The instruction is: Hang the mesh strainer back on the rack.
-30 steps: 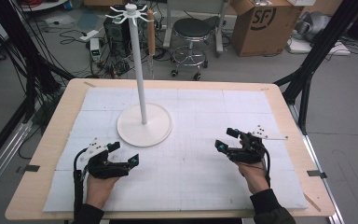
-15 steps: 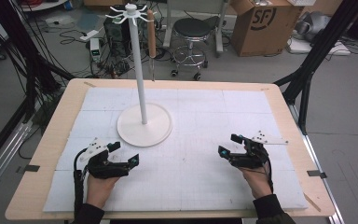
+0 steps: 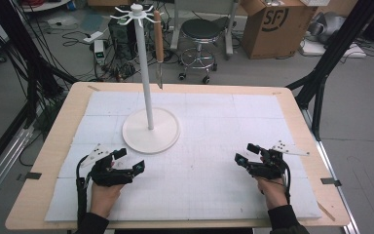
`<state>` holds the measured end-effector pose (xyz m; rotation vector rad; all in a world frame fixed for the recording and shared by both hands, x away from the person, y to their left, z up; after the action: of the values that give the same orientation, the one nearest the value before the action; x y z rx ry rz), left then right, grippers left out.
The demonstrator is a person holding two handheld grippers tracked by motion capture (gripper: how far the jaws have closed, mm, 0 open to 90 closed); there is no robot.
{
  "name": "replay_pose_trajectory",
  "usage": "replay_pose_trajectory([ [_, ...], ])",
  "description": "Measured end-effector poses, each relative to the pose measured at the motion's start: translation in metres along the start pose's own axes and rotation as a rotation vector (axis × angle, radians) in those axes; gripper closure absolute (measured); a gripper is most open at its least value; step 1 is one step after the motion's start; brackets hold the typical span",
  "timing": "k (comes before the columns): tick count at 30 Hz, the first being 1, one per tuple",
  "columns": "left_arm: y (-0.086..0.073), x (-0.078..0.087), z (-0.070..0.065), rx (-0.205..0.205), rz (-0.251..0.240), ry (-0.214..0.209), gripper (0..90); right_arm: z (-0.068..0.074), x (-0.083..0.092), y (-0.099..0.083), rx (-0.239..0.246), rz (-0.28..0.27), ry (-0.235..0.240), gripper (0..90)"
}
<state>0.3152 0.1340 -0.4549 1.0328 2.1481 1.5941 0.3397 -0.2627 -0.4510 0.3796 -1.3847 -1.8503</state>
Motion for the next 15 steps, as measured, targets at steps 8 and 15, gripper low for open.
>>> replay_pose_trajectory([
  [8, 0.0002, 0.0006, 0.0025, 0.03, -0.01, -0.009, 1.6, -0.0022, 0.0019, 0.0001, -0.042, -0.024, 0.013, 11.9],
  [15, 0.0008, 0.0006, 0.0024, 0.033, -0.015, -0.011, 1.6, -0.0028, 0.0048, -0.0046, -0.064, 0.004, 0.002, 11.3],
])
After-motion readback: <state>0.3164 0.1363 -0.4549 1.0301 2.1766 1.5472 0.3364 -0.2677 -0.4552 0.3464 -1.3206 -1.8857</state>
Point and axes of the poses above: each handheld gripper's, and its own axes: x roughly backward along the jaws, y roughly out of its top, z roughly to its left, the point moved 7 cm from there along -x, roughly forward along the jaws, and after that the axes turned 3 degrees about -z, right-handed, at the moved point
